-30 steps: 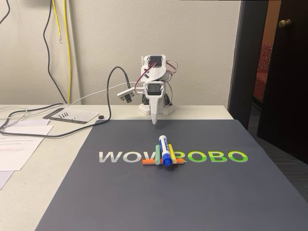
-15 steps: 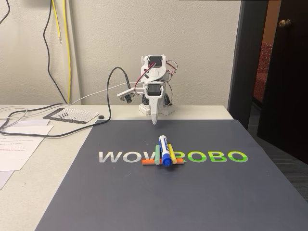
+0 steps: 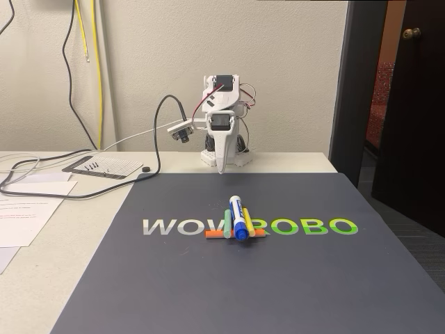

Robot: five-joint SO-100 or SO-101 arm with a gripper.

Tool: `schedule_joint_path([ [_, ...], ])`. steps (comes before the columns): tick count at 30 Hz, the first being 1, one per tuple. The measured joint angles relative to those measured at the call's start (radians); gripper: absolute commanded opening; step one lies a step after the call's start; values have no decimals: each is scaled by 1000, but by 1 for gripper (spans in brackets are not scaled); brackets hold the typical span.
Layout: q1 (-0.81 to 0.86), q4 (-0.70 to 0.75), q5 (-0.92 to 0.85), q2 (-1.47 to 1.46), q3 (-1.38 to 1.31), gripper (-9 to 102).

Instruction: Pick up the blue marker.

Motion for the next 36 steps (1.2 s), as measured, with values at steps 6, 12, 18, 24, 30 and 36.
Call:
schedule_joint_path([
  [6,2,-14,8,-199,-172,1],
  [12,15,3,8,-440,-397,1],
  [18,32,48,8,-621,-583,1],
  [24,69,112,-11,-798,-767,1],
  [30,124,89,-72,-897,-807,1],
  [36,167,146,-94,-1068,-985,3],
])
